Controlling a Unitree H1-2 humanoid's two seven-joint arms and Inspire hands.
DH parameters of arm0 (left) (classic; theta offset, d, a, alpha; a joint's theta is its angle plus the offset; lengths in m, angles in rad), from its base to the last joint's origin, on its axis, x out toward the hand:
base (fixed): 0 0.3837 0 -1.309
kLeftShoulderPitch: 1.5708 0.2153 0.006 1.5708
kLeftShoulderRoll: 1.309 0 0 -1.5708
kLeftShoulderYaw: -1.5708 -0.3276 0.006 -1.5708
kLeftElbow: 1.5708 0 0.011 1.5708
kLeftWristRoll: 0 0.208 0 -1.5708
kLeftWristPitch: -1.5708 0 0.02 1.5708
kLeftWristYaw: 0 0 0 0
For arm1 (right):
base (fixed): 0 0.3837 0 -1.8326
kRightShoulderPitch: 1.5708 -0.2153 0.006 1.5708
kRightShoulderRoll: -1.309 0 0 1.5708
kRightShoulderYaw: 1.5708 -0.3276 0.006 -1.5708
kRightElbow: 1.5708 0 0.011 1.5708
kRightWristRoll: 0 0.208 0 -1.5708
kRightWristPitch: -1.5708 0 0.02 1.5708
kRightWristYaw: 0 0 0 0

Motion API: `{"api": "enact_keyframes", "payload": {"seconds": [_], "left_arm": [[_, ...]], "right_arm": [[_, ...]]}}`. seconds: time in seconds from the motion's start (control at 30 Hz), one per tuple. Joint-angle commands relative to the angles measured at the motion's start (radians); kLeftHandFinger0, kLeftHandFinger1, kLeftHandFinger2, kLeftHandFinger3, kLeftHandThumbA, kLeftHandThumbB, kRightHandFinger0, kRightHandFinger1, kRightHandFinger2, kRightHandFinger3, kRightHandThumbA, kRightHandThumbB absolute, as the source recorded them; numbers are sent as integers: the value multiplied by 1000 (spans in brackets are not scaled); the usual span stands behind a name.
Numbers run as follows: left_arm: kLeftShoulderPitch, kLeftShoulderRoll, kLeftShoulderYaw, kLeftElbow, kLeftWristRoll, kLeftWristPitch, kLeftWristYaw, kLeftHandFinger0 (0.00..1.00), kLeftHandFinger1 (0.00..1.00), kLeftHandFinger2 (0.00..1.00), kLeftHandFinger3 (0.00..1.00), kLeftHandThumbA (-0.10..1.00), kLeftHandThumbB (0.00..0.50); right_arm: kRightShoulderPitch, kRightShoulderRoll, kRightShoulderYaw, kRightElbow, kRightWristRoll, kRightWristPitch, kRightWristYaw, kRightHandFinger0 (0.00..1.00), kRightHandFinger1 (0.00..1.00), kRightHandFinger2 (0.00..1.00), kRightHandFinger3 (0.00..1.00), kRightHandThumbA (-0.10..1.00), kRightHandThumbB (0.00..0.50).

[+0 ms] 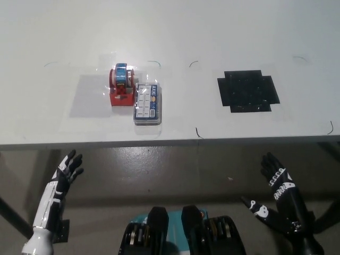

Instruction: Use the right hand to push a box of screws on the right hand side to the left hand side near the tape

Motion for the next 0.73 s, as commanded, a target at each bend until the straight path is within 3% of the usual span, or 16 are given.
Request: {"api": "enact_keyframes", "payload": {"seconds": [0.0,0.13,0.3,0.47,0.7], "left_arm": [[6,-8,-1,16,-2,-26,-1,1000,1000,1000,1000,1000,476],[14,-16,3,24,-4,-33,2,1000,1000,1000,1000,1000,480],[22,-17,9,24,-20,-26,-3,1000,1000,1000,1000,1000,478],[19,-15,9,19,-10,-17,-1,1000,1000,1000,1000,1000,478],[6,-6,9,18,-11,-6,-7,1000,1000,1000,1000,1000,469]], "right_arm": [[-20,-14,-21,-5,-9,23,26,1000,1000,1000,1000,1000,228],[-21,-18,-24,0,-24,27,29,1000,1000,1000,1000,1000,244],[-21,-12,-26,-1,-22,38,35,1000,1000,1000,1000,1000,220],[-22,-4,-28,-4,-27,46,37,1000,1000,1000,1000,1000,245],[-27,2,-28,-7,-33,51,40,1000,1000,1000,1000,1000,231]]}}
